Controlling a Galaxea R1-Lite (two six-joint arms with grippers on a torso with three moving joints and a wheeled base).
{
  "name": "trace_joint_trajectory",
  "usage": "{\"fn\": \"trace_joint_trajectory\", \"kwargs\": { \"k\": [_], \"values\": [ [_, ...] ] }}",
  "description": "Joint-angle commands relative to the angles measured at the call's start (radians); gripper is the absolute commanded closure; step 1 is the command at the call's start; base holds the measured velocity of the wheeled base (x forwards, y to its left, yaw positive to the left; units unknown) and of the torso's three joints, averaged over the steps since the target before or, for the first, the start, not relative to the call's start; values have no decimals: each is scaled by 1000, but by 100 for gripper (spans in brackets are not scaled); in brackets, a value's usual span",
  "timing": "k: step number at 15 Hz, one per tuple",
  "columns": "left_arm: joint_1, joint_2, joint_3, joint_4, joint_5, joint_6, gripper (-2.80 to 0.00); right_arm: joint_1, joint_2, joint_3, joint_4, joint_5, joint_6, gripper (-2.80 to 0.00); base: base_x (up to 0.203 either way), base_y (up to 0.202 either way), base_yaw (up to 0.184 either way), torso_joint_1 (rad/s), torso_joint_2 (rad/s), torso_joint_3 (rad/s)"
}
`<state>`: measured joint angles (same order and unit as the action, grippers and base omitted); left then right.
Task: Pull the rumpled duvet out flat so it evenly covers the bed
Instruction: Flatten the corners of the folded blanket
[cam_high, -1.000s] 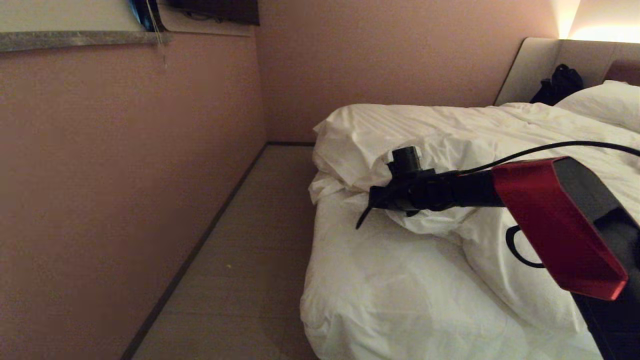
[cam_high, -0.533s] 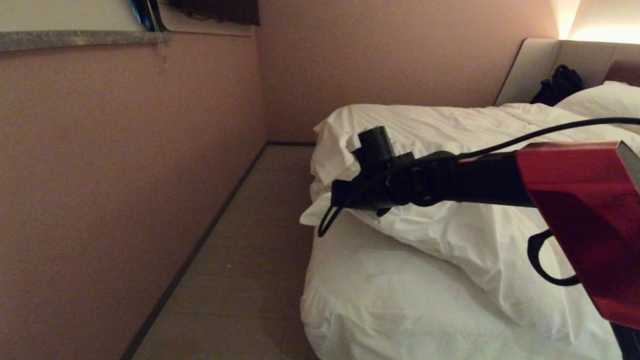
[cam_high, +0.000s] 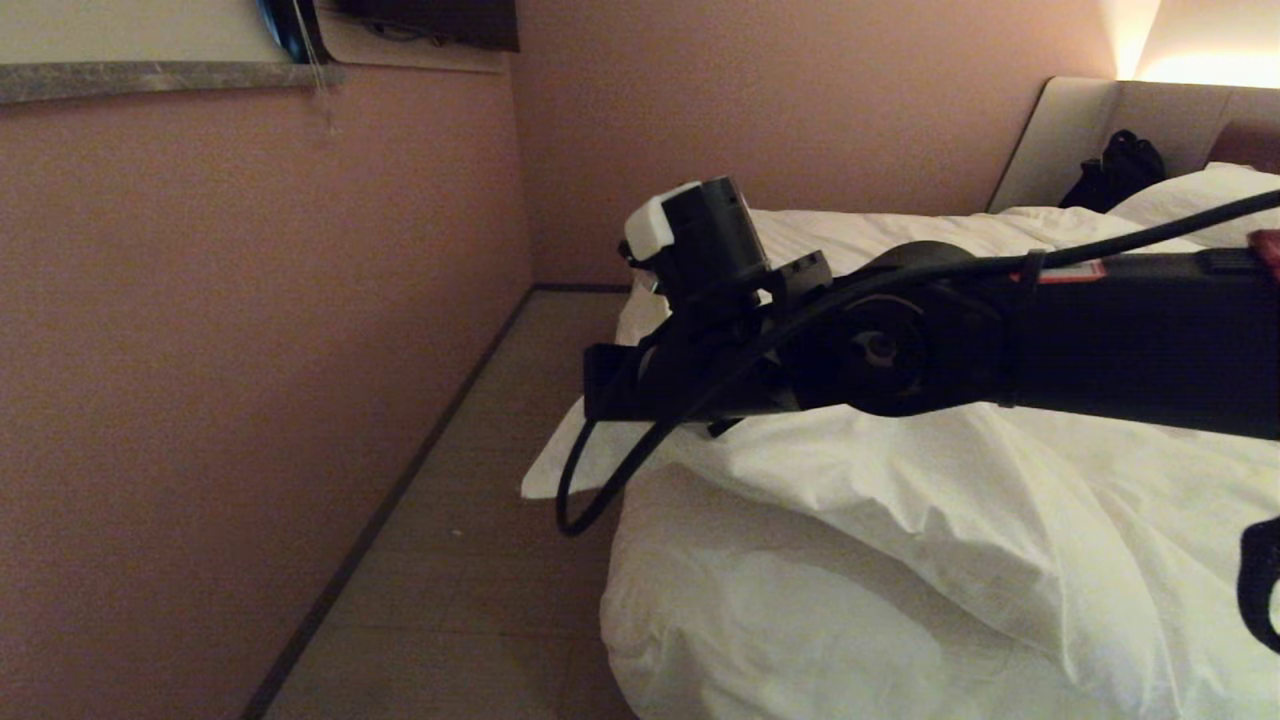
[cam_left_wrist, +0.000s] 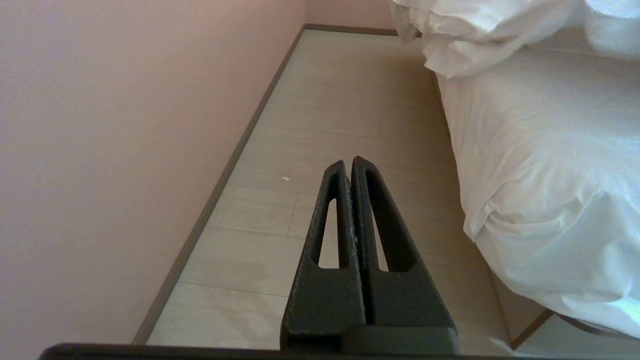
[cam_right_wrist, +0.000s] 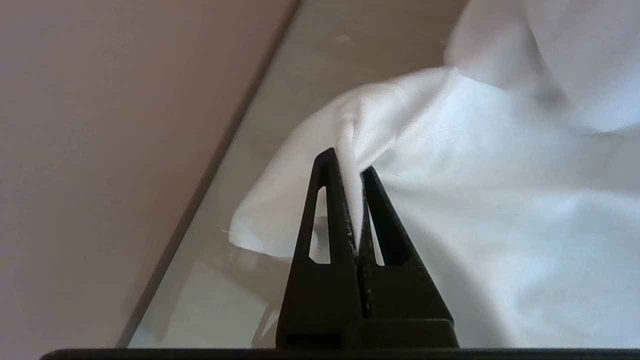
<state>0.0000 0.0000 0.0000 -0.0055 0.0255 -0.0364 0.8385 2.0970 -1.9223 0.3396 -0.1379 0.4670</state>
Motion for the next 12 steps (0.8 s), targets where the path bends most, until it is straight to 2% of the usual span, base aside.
{"fn": "trace_joint_trajectory", "kwargs": {
  "k": [1,4,12],
  "values": [
    [0,0,0,-1,1,0,0,48,-27,0,16,-5,2,0,0,0,0,0,0,0],
    [0,0,0,-1,1,-1,0,154,-32,0,18,-11,2,0,0,0,0,0,0,0],
    [0,0,0,-1,1,0,0,307,-17,8,56,-25,7,0,0,0,0,0,0,0]
  ]
}}
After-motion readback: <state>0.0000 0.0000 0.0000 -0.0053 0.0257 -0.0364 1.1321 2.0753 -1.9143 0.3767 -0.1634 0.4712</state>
